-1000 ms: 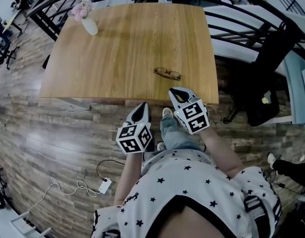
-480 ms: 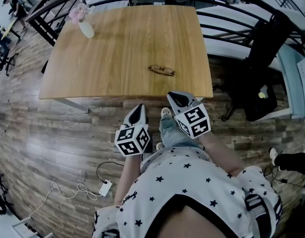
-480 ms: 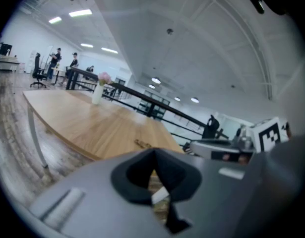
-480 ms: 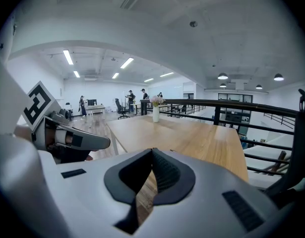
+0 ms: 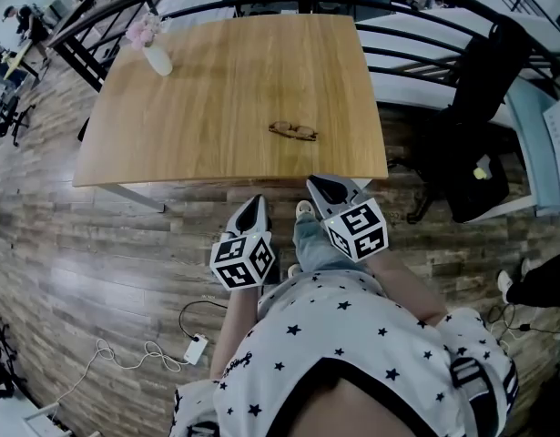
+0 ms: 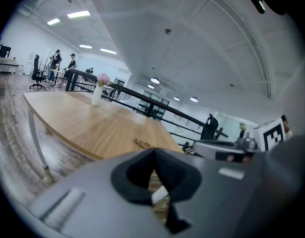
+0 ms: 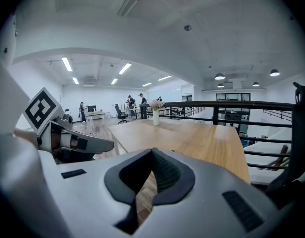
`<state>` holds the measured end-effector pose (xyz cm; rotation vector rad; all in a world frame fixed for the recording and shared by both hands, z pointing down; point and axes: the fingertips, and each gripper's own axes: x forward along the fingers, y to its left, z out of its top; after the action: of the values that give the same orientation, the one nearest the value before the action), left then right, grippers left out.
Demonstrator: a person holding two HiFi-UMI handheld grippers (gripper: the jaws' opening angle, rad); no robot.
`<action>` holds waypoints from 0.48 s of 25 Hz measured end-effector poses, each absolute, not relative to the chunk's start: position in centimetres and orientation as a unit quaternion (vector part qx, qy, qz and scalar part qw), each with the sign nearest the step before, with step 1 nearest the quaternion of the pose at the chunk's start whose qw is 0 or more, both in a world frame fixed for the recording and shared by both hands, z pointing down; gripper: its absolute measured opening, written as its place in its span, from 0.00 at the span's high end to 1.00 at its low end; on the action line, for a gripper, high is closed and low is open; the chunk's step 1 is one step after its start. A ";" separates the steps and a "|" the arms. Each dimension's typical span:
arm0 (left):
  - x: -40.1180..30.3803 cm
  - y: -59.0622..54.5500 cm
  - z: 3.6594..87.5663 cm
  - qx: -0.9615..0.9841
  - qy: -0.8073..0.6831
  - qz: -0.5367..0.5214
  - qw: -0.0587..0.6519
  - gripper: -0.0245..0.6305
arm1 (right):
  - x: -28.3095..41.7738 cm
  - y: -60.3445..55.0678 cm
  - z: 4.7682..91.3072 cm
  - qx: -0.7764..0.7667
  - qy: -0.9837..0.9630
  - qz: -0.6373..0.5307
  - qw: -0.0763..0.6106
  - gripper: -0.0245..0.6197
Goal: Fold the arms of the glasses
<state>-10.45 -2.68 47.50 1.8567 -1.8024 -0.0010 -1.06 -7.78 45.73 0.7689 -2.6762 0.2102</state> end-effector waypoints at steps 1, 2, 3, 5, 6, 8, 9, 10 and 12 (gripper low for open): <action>-10.4 -2.7 47.5 0.691 -0.670 0.000 0.273 0.96 | -1.0 -7.8 45.8 0.272 -0.943 0.074 0.175 0.94; -10.4 -2.7 47.5 0.691 -0.670 -0.001 0.272 0.96 | -1.0 -7.8 45.9 0.273 -0.943 0.074 0.176 0.94; -10.4 -2.7 47.5 0.691 -0.670 -0.001 0.272 0.96 | -1.0 -7.7 45.9 0.272 -0.943 0.074 0.177 0.94; -10.3 -2.8 47.5 0.691 -0.669 -0.001 0.275 0.96 | -1.0 -7.6 45.9 0.271 -0.943 0.075 0.177 0.94; -10.3 -2.8 47.5 0.691 -0.668 -0.001 0.276 0.95 | -1.0 -7.6 45.8 0.271 -0.943 0.075 0.176 0.94; -10.4 -2.9 47.5 0.690 -0.668 0.001 0.278 0.96 | -1.1 -7.7 45.8 0.271 -0.944 0.078 0.174 0.94; -10.5 -3.0 47.5 0.690 -0.668 0.001 0.278 0.96 | -1.1 -7.8 45.8 0.271 -0.944 0.078 0.173 0.94; -10.5 -3.0 47.5 0.689 -0.669 0.001 0.279 0.95 | -1.2 -7.8 45.8 0.270 -0.944 0.079 0.173 0.94; -10.7 -3.0 47.6 0.688 -0.669 0.000 0.280 0.95 | -1.3 -7.9 45.9 0.269 -0.944 0.078 0.174 0.94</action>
<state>-10.71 -2.96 47.63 1.8459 -1.7938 -0.0003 -1.27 -7.87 45.85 0.7639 -2.6756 0.2220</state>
